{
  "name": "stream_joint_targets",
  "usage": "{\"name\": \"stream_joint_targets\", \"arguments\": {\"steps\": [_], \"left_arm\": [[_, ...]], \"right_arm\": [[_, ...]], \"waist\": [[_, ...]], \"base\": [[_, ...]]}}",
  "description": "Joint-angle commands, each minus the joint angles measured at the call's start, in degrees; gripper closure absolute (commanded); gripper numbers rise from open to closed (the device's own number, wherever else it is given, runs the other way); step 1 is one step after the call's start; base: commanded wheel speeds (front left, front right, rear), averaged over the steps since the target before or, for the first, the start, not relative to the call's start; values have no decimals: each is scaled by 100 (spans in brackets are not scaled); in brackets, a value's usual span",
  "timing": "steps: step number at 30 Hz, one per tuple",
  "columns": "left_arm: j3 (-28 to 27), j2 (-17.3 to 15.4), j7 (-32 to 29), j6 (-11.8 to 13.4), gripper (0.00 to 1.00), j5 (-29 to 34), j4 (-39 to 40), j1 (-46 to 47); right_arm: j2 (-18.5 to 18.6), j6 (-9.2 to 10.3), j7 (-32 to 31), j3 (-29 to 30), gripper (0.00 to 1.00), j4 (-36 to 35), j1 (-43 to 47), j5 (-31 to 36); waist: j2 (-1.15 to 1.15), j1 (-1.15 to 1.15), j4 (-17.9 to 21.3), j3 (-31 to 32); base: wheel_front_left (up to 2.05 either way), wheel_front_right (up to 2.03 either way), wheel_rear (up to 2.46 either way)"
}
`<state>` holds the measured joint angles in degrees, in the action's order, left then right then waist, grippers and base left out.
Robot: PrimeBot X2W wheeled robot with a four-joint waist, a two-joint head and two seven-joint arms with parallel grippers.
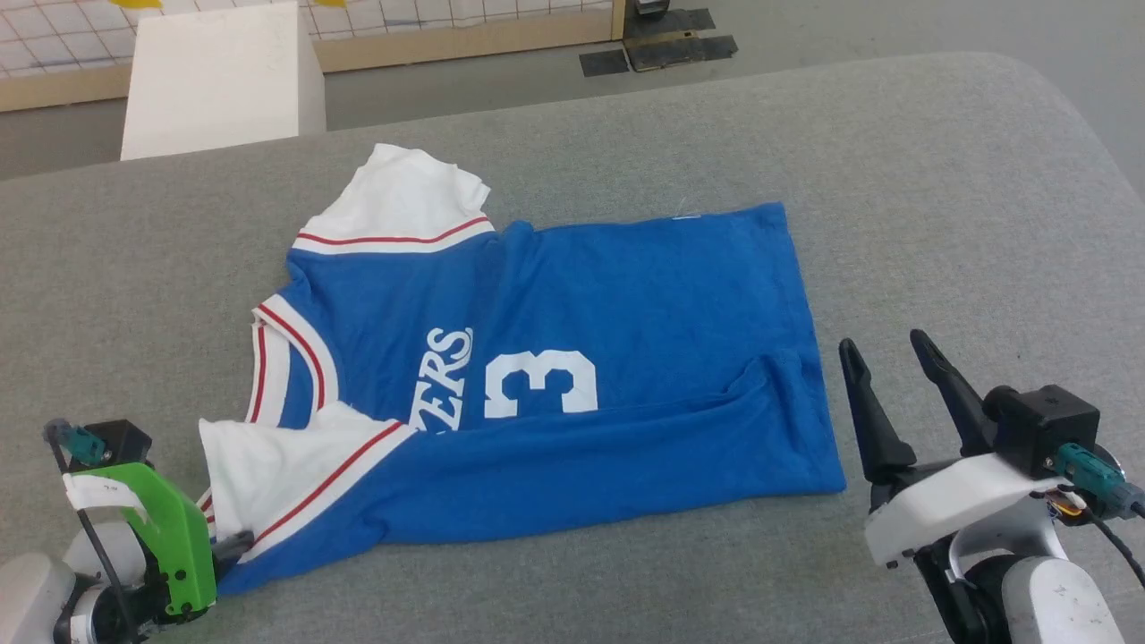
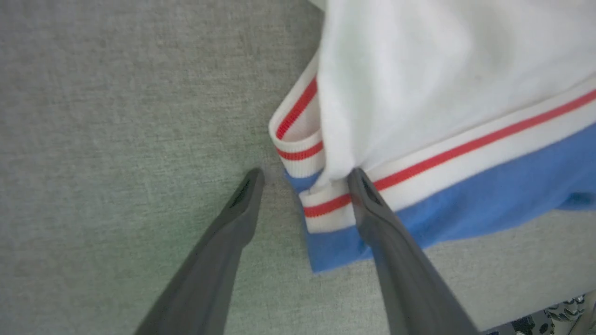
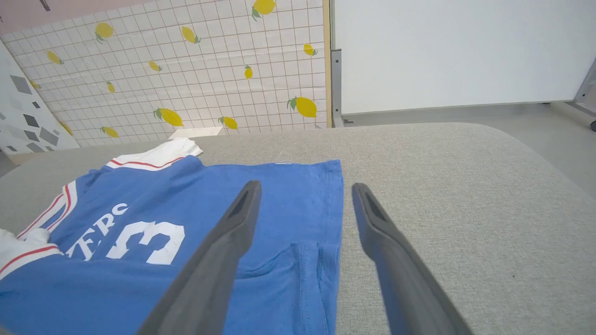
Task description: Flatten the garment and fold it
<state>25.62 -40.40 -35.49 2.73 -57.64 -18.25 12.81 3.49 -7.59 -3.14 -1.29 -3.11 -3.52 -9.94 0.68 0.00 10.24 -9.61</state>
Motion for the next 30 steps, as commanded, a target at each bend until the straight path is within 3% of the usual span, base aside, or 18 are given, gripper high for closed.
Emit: {"name": "stream_joint_targets", "arguments": {"steps": [1,5,12,23,30], "left_arm": [[252,361,-82,-96,100,-17,-85,-130],[220,568,153,-118,100,-52,-167,-117],[29,581,685,-90,100,55,-52,-37],[-56,505,1159,82,100,427,812,192],[-40,529,1251,152,100,544,1116,306]], "right_arm": [[-19,10,-32,-4,0,-60,27,37],[-4,10,-144,10,0,-145,41,83],[184,10,-589,93,0,-221,58,-48],[1191,10,-2962,26,0,604,-113,-1194],[1484,10,-3542,-193,0,1089,-479,-1635]], "waist": [[-68,0,67,-79],[-68,0,82,-77],[-68,0,-53,-2],[-68,0,-587,-194],[-68,0,-774,-430]], "base": [[0,0,0],[0,0,0],[0,0,0],[0,0,0],[0,0,0]]}}
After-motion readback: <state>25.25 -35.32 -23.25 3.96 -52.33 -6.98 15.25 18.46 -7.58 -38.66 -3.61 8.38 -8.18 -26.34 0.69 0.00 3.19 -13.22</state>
